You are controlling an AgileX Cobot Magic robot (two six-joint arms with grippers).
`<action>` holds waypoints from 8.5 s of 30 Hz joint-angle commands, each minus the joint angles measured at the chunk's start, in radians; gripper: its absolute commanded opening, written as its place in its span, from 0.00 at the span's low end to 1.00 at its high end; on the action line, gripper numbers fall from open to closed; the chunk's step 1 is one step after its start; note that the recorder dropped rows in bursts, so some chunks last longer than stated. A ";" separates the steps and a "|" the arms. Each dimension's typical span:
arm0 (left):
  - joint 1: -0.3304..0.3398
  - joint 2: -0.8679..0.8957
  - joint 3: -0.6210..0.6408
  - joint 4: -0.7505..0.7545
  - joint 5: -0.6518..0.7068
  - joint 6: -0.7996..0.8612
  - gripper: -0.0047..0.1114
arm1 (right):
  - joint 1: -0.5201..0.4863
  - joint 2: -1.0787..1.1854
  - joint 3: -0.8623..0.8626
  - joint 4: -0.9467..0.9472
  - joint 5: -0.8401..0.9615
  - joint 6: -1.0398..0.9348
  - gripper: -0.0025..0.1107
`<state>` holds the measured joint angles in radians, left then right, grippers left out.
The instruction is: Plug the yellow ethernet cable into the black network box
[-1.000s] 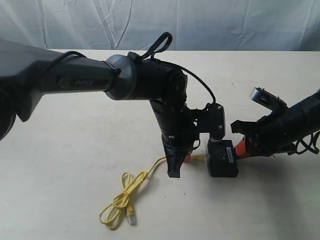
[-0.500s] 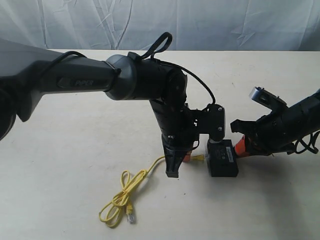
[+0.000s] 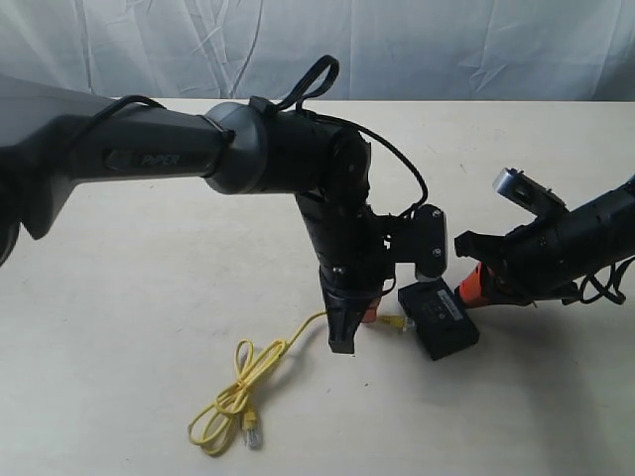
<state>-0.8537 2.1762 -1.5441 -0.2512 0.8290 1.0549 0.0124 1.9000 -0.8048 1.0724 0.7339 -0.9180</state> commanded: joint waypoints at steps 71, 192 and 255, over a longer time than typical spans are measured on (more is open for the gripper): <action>-0.004 -0.001 -0.006 -0.047 -0.021 -0.179 0.04 | 0.000 0.002 0.002 -0.147 -0.024 0.171 0.01; -0.004 -0.010 -0.006 -0.209 0.016 -0.016 0.04 | 0.000 0.002 0.023 -0.121 0.001 0.177 0.01; -0.004 -0.023 -0.006 -0.112 0.056 -0.140 0.04 | 0.002 -0.023 0.023 -0.107 -0.034 0.158 0.01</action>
<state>-0.8537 2.1762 -1.5441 -0.3611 0.8662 0.9206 0.0124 1.8852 -0.7839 0.9546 0.6883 -0.7512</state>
